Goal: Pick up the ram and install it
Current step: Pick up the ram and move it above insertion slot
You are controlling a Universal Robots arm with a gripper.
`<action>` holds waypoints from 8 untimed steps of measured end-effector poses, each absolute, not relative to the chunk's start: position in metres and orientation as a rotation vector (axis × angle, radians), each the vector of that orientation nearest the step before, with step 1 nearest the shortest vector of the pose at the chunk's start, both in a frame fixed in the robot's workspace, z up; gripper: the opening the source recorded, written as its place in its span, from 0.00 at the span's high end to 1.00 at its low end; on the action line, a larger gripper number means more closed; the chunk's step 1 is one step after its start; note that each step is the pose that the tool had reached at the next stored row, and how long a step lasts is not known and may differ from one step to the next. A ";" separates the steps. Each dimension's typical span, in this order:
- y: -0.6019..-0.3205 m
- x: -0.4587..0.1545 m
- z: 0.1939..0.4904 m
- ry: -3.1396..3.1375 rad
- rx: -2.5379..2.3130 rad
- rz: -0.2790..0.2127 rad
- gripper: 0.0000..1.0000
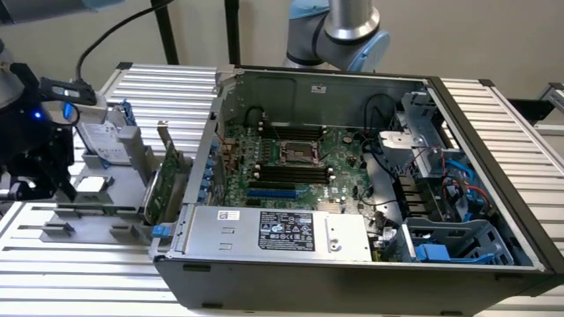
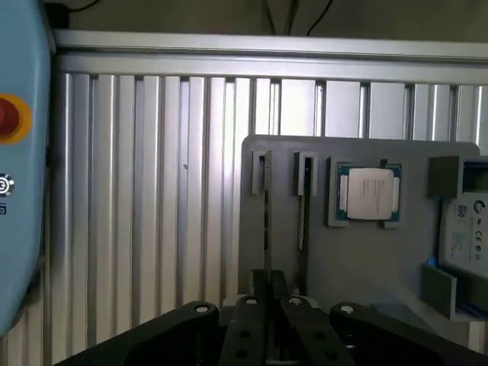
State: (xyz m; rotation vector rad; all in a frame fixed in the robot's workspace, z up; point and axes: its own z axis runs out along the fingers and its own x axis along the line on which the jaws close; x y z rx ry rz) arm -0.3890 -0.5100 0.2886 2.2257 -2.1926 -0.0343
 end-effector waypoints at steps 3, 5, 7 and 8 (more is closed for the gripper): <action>-0.510 -0.385 0.302 -2.193 2.226 -0.034 1.00; -0.509 -0.381 0.311 -2.193 2.226 -0.034 1.00; -0.509 -0.376 0.318 -2.193 2.226 -0.034 1.00; -0.509 -0.373 0.322 -2.193 2.226 -0.034 1.00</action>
